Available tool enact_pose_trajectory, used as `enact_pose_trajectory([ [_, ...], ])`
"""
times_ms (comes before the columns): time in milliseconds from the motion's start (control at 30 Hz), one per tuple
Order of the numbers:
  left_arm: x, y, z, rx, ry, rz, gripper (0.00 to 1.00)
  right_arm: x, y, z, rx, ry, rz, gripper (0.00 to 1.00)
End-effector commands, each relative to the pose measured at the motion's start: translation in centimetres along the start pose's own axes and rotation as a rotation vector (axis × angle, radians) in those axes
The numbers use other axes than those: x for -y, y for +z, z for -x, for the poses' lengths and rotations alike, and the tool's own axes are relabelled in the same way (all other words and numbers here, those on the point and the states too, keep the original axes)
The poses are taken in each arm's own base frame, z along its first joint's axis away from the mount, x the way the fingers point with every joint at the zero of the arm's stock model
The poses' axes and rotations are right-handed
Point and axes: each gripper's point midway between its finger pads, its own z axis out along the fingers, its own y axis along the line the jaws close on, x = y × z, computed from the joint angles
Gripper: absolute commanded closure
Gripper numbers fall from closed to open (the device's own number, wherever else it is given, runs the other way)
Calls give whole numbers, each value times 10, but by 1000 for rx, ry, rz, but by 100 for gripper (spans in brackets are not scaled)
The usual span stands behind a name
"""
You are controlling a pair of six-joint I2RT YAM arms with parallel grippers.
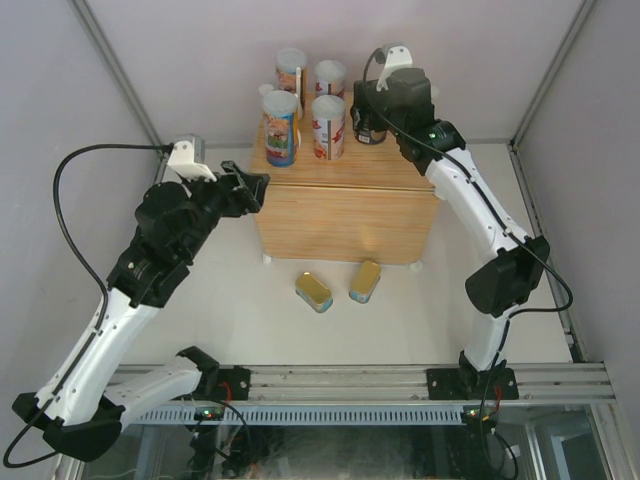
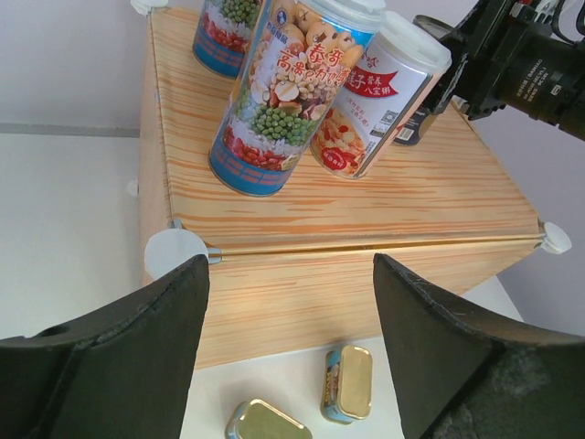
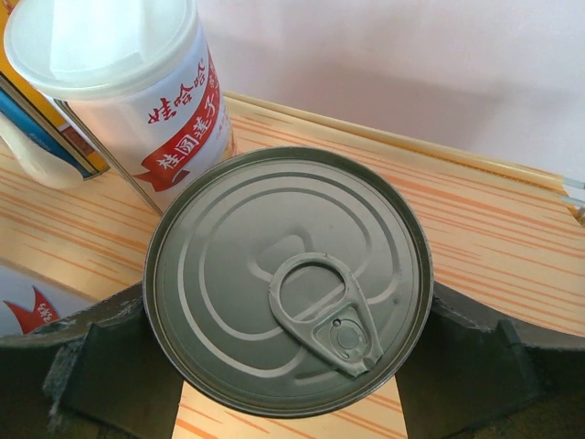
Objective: Place and organize the canned foods onto the counter
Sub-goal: Place the canned food on the counter.
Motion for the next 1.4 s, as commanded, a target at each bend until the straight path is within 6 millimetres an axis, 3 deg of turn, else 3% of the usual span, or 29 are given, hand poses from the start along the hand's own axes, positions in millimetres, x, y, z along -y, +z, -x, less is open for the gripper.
enact_pose_trajectory([
  [0,1,-3,-1,9,-24,-15,24,-8,-26,29,71,12,12,46],
  [133,3,0,-3,6,-30,-26,24,-4,-31,26,59,28,2,21],
  [300,6,5,-6,4,-37,-42,24,-1,-47,34,85,45,1,4],
  [1367,0,-4,5,28,18,-17,24,-9,-124,54,149,76,7,1],
])
